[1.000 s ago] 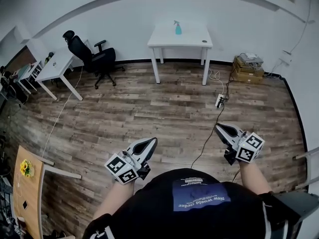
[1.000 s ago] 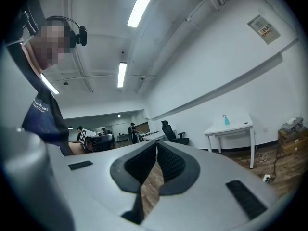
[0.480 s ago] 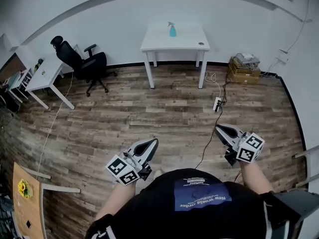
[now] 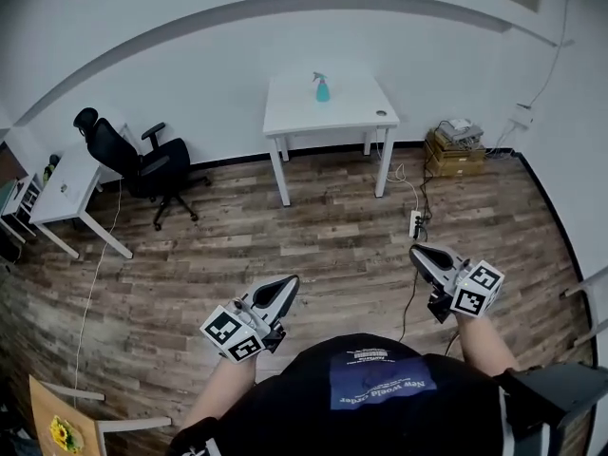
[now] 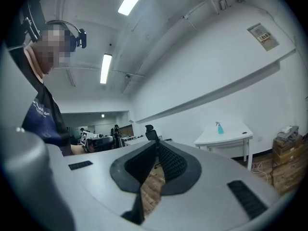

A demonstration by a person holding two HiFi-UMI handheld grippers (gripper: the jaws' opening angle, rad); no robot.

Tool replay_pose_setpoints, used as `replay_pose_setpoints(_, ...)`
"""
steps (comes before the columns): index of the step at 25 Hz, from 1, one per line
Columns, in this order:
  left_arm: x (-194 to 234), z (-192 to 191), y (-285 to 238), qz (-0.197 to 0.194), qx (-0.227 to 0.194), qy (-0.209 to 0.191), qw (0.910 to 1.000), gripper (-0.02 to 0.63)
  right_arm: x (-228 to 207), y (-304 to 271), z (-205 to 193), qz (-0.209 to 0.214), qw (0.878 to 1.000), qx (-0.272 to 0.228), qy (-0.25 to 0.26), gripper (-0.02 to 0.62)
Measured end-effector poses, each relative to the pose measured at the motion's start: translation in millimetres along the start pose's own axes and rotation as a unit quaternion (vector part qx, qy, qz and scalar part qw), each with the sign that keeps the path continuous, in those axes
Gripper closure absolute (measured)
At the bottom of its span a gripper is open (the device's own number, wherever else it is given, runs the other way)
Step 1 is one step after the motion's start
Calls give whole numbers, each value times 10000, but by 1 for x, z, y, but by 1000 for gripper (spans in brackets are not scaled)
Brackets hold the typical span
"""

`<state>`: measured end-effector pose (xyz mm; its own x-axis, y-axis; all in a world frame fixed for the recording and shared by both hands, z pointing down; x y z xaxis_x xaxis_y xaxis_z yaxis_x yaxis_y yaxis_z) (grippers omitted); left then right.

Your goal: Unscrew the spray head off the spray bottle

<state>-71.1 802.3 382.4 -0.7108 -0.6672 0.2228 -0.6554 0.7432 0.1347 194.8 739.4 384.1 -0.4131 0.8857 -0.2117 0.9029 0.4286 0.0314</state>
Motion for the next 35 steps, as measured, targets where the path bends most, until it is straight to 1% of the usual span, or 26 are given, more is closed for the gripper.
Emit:
replay_pose_setpoints(3,27,4,0,5,-44,46,10000,604,-4,-22,-5,-18,9999,111,0,598)
replay_pose_setpoints(8,54,4,-12,54,-28,128,9999,604,-32,-42,-1,-74,9999,113,-79,598)
replay_pose_setpoints(11,65,3,-22,181,-19,85,9998,604,-54,-54,0,45,9999,95,-104,598)
replay_pose_setpoints(15,81,3,-42,459,-9,2,9989,606,-91,-72,5,334,9993,50,-128,598)
replay_pose_setpoints(17,89,5,-59,636,-41,-80,9979,606,-115,-81,10,514,9986,58,-120,598)
replay_pose_setpoints(19,94,8,-81,808,-108,-79,9966,606,-142,-87,17,671,9976,82,-153,598)
replay_pose_setpoints(24,90,8,-148,987,-149,-177,9948,604,-207,-83,45,1008,9949,73,-56,598)
replay_pose_setpoints(27,88,6,-184,1033,-199,-113,9944,606,-244,-74,53,1052,9944,55,-69,598)
replay_pose_setpoints(31,91,2,-229,1004,-140,-99,9948,606,-290,-66,62,1017,9948,31,-92,598)
replay_pose_setpoints(35,99,-5,-256,909,-6,-118,9958,604,-318,-62,56,909,9957,37,-194,598)
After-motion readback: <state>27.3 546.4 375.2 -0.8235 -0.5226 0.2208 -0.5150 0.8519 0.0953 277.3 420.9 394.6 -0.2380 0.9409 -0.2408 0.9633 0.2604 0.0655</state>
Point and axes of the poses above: the fingertips, and each gripper's own axes: y backward along the fingers, x to its left, z out of its top, the point moved 2 cm from there along y, backward along the fingers, and after that the axes turned 11 degrees about z, right-handed, at the moved point
